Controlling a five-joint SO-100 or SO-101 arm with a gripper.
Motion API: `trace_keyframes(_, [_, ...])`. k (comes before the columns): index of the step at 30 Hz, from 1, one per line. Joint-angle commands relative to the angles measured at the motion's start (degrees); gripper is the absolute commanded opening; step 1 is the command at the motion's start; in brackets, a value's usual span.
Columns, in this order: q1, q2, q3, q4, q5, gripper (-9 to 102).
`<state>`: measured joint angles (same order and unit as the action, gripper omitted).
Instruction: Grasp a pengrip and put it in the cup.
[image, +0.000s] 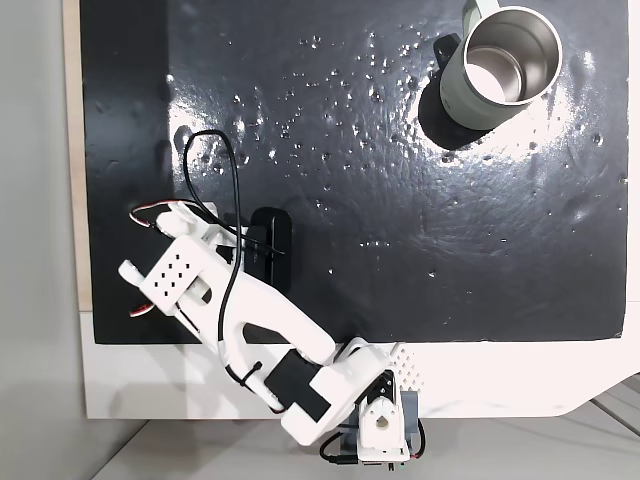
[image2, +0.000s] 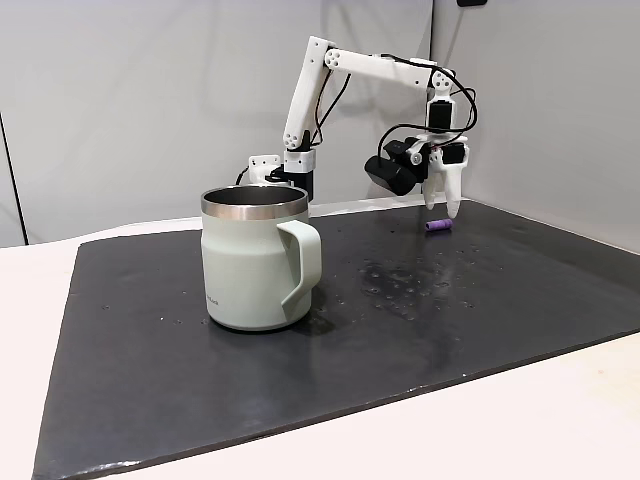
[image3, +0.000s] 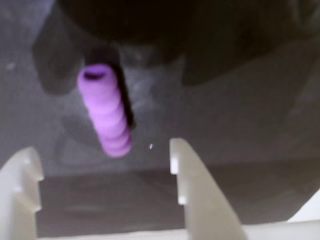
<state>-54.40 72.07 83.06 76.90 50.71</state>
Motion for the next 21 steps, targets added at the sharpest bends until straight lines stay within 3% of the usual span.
trace_keyframes(1, [1.2,-0.3,-3.0,-1.7,0.6,25])
trace_keyframes(15, [4.5,-4.4,-2.5,-6.2,-1.6,18])
trace_keyframes(21, [4.8,-5.8,-2.3,-7.2,-2.6,6])
